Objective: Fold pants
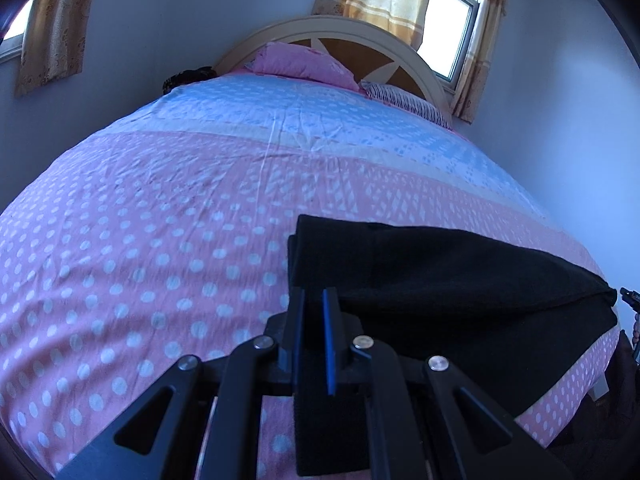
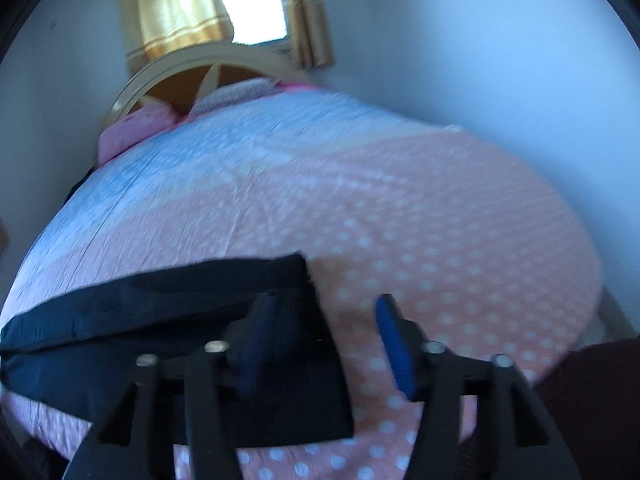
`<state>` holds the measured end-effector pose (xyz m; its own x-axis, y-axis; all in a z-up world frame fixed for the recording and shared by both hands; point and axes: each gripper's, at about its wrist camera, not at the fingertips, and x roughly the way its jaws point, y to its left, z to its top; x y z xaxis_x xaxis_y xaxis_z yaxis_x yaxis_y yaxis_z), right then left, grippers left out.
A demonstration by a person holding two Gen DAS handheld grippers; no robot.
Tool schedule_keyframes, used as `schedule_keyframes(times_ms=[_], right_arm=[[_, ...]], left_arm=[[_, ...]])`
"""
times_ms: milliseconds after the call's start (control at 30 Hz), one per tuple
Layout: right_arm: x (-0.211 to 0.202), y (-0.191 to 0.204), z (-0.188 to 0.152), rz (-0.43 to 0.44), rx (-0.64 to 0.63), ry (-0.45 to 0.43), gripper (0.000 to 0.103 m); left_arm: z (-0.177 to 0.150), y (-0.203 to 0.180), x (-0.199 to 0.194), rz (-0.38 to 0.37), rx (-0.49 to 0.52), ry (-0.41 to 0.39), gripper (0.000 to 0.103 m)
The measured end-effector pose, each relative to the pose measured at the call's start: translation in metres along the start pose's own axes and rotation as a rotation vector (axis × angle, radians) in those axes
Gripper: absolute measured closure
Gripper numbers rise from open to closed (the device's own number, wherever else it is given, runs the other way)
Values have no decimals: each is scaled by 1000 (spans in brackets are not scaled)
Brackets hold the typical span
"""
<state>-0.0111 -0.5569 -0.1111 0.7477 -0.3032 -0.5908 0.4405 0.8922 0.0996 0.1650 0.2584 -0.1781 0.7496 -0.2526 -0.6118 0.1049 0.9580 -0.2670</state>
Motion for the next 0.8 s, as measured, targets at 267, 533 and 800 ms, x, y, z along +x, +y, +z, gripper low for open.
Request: schedule_keyframes(times_ms=[267, 533, 800], right_arm=[[-47, 179, -22, 96, -544, -65, 47], [-5, 330, -99, 137, -1000, -24, 47], [25, 362, -100, 109, -1066, -28, 99]], left_arm=[[1, 0, -5, 2, 4, -17, 93], [4, -5, -7, 20, 39, -28, 93], [7, -5, -7, 21, 53, -38, 93]])
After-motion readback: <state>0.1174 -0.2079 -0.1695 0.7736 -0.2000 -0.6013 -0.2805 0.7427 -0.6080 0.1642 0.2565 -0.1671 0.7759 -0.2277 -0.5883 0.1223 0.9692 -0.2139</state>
